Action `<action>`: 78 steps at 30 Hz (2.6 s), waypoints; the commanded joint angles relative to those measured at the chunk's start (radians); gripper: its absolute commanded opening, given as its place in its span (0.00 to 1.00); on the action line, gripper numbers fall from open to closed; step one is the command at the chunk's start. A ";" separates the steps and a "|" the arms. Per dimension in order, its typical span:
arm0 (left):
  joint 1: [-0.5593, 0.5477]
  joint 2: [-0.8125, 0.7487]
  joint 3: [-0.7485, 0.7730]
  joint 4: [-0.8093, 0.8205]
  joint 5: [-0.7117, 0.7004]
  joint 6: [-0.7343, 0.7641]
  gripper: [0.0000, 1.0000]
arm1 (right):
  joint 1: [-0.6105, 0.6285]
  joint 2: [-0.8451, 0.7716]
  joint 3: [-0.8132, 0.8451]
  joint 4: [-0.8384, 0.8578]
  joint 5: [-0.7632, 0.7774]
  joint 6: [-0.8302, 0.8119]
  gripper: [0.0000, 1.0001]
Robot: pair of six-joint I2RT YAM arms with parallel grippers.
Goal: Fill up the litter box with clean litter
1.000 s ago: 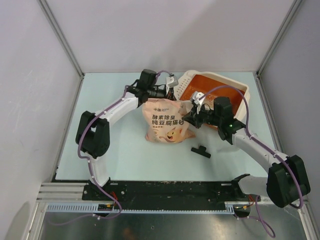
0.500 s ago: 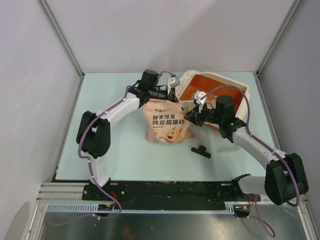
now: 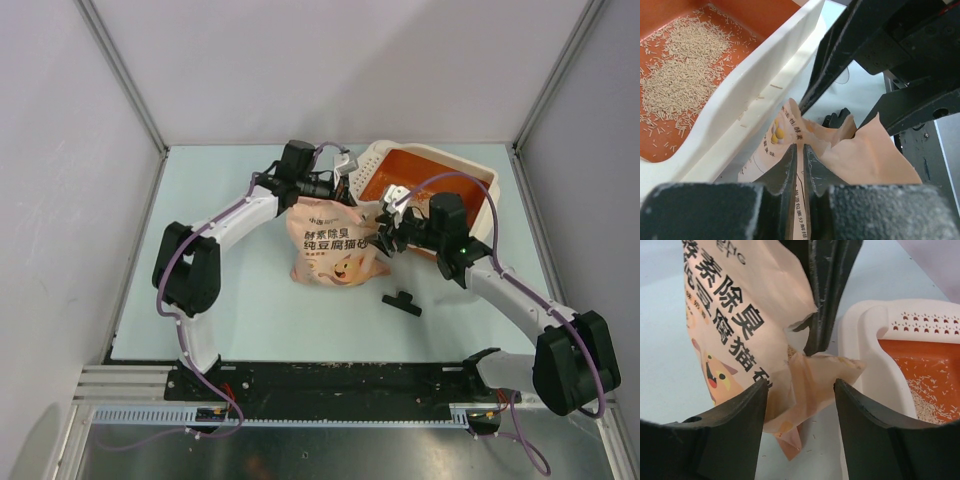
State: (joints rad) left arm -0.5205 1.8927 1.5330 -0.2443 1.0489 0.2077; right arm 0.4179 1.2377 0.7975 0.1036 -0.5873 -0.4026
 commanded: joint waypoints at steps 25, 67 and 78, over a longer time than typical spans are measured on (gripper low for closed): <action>-0.001 -0.014 0.006 0.011 0.060 -0.064 0.11 | -0.133 0.128 0.092 0.064 -0.285 0.157 0.75; 0.200 -0.133 -0.079 0.004 0.028 -0.160 0.22 | -0.096 0.286 0.054 0.412 -0.447 0.536 0.31; 0.432 -0.500 -0.459 -0.041 0.010 -0.024 0.56 | -0.022 0.220 0.055 0.306 -0.364 0.604 0.00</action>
State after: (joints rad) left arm -0.0948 1.5383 1.1934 -0.2661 1.0382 0.1135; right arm 0.3538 1.5223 0.8490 0.4381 -0.9737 0.1699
